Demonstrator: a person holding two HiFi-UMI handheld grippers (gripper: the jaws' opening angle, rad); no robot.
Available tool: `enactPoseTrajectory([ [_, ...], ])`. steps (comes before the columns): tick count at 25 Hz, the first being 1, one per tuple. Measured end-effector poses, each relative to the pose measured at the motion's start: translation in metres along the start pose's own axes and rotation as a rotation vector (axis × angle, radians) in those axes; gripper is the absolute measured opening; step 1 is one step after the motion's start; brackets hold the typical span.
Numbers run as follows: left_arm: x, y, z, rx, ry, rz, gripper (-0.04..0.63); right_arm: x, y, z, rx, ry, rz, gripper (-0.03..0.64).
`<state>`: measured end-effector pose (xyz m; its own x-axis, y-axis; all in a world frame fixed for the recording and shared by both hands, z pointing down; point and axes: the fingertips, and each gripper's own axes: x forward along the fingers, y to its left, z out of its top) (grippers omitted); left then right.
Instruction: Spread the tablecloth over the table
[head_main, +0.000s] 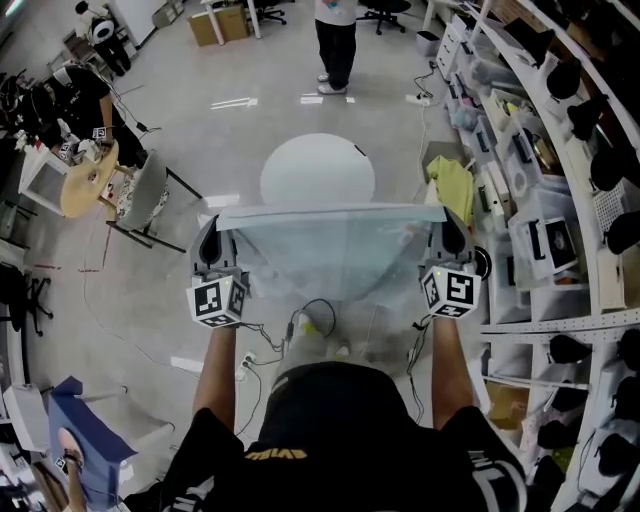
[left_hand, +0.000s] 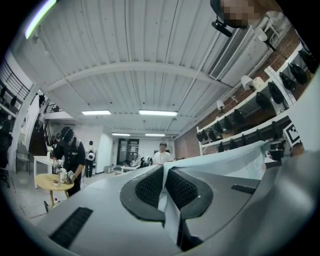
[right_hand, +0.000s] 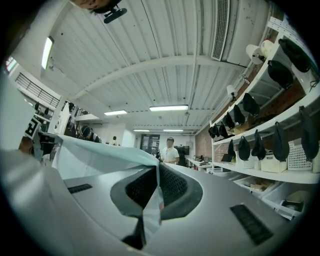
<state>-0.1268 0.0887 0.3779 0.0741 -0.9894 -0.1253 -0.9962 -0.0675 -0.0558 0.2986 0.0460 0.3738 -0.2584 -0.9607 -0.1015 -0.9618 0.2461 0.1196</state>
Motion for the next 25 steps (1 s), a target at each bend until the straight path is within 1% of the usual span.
enactPoseTrajectory([
  [4,0.032,0.007,-0.007,0.004,0.001,-0.017,0.025,0.026,-0.002,-0.005,-0.004,0.010,-0.017,0.009],
  [8,0.072,0.025,-0.012,0.006,-0.008,-0.044,0.025,0.060,0.002,-0.004,-0.018,0.017,-0.038,0.009],
  [14,0.134,0.058,-0.012,-0.021,-0.038,-0.074,0.025,0.120,0.016,0.005,-0.043,0.009,-0.071,0.011],
  [18,0.163,0.081,-0.011,-0.040,-0.050,-0.093,0.025,0.151,0.030,0.011,-0.052,0.005,-0.086,0.009],
  [21,0.181,0.094,-0.015,-0.031,-0.045,-0.102,0.025,0.170,0.038,0.010,-0.058,0.007,-0.091,0.011],
  [25,0.207,0.108,-0.021,-0.028,-0.041,-0.095,0.025,0.199,0.042,0.008,-0.071,0.007,-0.083,0.009],
])
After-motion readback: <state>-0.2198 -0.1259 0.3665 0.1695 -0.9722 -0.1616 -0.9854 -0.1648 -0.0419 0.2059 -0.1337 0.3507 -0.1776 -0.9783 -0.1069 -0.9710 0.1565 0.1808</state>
